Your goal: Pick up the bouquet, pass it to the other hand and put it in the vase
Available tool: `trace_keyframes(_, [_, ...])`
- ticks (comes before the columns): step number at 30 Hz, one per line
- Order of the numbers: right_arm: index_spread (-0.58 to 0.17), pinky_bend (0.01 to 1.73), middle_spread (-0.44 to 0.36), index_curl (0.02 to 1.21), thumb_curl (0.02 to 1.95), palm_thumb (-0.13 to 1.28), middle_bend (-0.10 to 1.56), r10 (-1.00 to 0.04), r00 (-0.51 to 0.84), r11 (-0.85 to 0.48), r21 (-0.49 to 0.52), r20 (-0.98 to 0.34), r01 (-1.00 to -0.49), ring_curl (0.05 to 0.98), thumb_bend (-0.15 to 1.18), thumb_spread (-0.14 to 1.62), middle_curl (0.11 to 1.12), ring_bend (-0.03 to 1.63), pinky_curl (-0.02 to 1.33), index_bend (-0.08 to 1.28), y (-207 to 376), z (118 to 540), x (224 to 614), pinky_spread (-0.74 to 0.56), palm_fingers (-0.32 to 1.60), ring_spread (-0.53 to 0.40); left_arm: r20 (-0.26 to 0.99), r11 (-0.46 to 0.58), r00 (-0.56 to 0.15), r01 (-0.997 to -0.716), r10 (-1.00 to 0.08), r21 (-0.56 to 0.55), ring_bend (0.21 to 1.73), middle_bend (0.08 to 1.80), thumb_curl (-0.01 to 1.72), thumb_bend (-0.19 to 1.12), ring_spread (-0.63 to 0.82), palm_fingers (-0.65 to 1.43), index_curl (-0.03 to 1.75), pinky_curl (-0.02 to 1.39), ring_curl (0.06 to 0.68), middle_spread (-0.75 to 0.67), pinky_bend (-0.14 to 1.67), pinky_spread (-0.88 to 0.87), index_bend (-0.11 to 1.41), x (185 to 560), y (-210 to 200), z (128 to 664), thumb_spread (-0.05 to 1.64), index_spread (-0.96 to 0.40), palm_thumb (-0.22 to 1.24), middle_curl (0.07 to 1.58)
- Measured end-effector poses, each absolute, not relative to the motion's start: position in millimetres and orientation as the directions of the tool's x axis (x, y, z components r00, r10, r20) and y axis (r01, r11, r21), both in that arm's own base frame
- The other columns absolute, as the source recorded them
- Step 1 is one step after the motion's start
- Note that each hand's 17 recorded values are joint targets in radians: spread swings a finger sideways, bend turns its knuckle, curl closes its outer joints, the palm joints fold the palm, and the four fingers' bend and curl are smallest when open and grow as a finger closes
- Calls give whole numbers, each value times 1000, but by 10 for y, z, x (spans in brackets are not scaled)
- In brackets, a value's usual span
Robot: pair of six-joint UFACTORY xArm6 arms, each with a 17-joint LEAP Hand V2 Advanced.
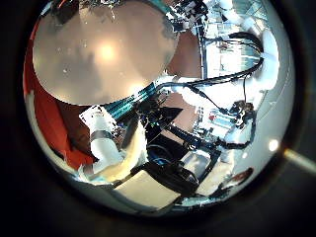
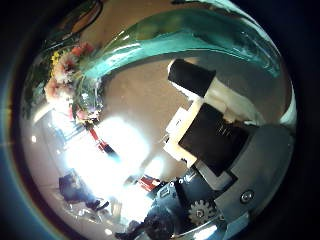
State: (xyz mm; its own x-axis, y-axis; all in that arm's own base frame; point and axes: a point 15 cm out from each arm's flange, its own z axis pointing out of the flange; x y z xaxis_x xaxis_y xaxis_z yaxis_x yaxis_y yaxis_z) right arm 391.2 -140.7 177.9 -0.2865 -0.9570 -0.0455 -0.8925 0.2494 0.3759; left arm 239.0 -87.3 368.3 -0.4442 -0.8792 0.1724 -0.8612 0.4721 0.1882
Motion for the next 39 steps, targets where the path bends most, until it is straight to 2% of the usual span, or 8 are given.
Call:
trace_keyframes(3, [-415,795,-299,506,400,702,672,-960,-277,248,380,-24,-891,353,-6,1038,535,986,194,391,-1417,1768,3905,-304,1375,-251,171,475,-447,-860,-878,186,422,191,342,-25,588,-11,290,321,223,480,224,545,162,2391,-869,3702,1055,117,412,311])
trace_keyframes(6, [-414,922,-272,582,417,744,798,-963,-267,238,388,-21,-890,397,-9,1023,590,1054,253,549,-1390,1736,3907,-365,1411,-244,172,476,-448,-858,-877,191,421,190,342,-25,588,-10,293,321,223,480,223,545,163,2372,-867,3705,1055,117,412,311])
trace_keyframes(10, [-399,1102,-243,686,450,820,953,-963,-267,238,392,-21,-889,460,-4,997,665,1175,341,749,-1394,1714,3901,-357,1350,-234,173,478,-451,-857,-876,190,420,190,342,-25,588,-9,294,321,223,480,220,545,165,2371,-872,3710,1055,117,412,310])
trace_keyframes(15, [-372,1282,-228,793,490,896,1093,-962,-274,245,391,-20,-887,534,-13,959,747,1296,435,911,-1419,1720,3895,-315,1207,-234,174,479,-451,-857,-875,189,420,190,342,-25,588,-9,295,322,223,480,218,545,164,2357,-873,3711,1055,117,412,310])
trace_keyframes(24, [-338,1383,-209,886,526,918,1182,-962,-273,249,357,-18,-900,612,-18,936,824,1371,521,1013,-1437,1749,3966,-270,1100,-229,185,490,-459,-850,-869,192,419,190,339,-24,588,-9,296,323,224,480,216,546,164,2385,-877,3644,1061,117,409,309])
trace_keyframes(27, [-324,1397,-201,903,550,975,1201,-962,-273,251,340,-16,-906,629,1,934,840,1375,541,1042,-1452,1769,4001,-258,1106,-224,184,491,-460,-850,-868,189,418,190,339,-24,588,-8,298,324,224,480,215,546,166,2404,-888,3655,1062,117,409,309])
trace_keyframes(33, [-294,1430,-179,918,645,1141,1259,-961,-276,268,198,-13,-943,665,70,929,857,1386,590,1086,-1539,1886,4135,-222,1122,-224,185,491,-461,-851,-868,185,417,189,339,-24,588,-6,300,324,224,480,216,546,166,2399,-887,3663,1062,117,409,308])
trace_keyframes(39, [-267,1414,-149,913,731,1175,1306,-957,-290,290,40,-11,-956,693,77,900,847,1408,635,1123,-1677,2288,4042,-193,1138,-215,180,490,-462,-855,-868,168,414,193,339,-24,589,-3,302,323,223,480,215,545,166,2435,-895,3742,1062,111,409,308])
